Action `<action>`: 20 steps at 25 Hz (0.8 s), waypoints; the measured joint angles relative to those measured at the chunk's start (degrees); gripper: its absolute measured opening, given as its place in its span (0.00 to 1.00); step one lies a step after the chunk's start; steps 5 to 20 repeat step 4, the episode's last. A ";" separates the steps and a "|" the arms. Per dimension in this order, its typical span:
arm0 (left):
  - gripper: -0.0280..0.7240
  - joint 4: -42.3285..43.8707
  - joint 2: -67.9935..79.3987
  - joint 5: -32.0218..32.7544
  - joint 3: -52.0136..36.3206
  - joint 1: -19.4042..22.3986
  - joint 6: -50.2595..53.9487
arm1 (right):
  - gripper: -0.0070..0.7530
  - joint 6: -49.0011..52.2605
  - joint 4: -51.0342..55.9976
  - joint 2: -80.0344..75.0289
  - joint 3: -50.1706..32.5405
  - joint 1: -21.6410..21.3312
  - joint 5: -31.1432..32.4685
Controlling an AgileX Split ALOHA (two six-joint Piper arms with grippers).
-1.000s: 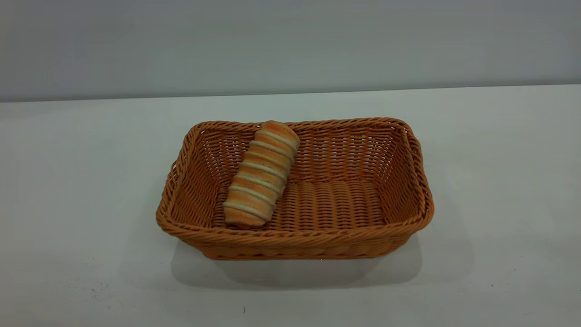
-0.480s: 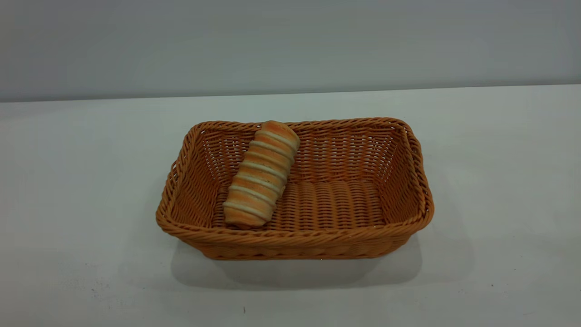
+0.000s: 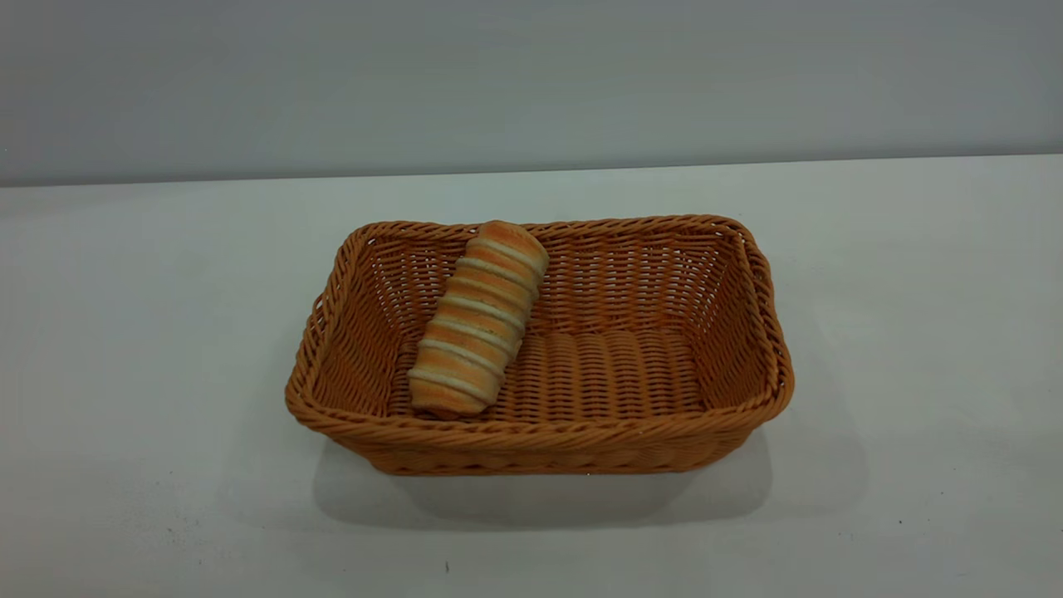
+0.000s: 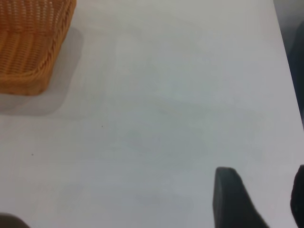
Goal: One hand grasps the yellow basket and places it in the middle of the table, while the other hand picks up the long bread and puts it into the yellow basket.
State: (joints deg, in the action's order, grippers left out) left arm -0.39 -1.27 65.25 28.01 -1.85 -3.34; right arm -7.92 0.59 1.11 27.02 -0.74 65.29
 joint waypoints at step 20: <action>0.35 0.00 0.00 0.00 0.00 0.00 0.00 | 0.46 0.00 0.00 0.00 0.00 0.00 0.00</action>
